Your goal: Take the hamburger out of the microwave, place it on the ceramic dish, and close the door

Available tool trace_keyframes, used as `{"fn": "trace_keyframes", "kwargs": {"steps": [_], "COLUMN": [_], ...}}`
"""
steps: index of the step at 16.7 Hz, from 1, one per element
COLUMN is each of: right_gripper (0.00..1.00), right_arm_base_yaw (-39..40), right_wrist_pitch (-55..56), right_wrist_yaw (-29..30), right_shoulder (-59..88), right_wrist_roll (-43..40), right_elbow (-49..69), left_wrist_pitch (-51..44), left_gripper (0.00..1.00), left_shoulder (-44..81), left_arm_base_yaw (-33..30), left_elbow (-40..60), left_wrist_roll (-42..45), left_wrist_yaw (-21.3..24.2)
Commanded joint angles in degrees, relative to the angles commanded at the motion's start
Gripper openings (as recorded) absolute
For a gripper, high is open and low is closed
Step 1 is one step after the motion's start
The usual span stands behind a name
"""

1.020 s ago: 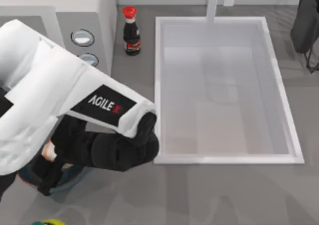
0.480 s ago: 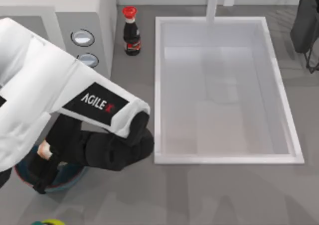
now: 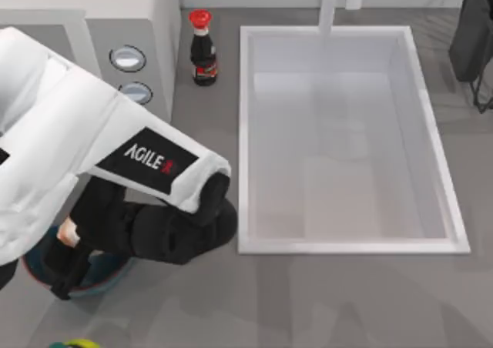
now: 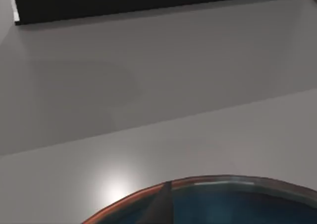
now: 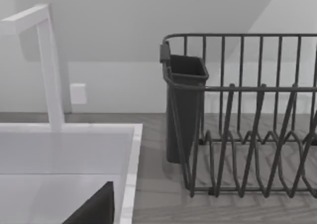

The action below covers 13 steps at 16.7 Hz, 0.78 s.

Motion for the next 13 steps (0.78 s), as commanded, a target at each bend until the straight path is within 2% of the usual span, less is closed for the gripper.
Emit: {"fn": "trace_keyframes", "kwargs": {"steps": [3,4,11,13], "right_gripper": [1.00,1.00,1.00,1.00], "right_arm_base_yaw": [0.0,0.0,0.0,0.0], "right_wrist_pitch": [0.0,0.0,0.0,0.0], "right_wrist_yaw": [0.0,0.0,0.0,0.0], "right_shoulder": [0.0,0.0,0.0,0.0], "right_wrist_roll": [0.0,0.0,0.0,0.0], "right_elbow": [0.0,0.0,0.0,0.0], "left_wrist_pitch": [0.0,0.0,0.0,-1.0], "left_gripper": [0.98,1.00,1.00,1.00], "left_shoulder": [0.0,0.0,0.0,-2.7], "left_arm_base_yaw": [0.0,0.0,0.0,-0.6], "left_elbow": [0.0,0.0,0.0,0.3], "left_wrist_roll": [0.0,0.0,0.0,-2.4], "left_wrist_yaw": [0.0,0.0,0.0,-1.8]}}
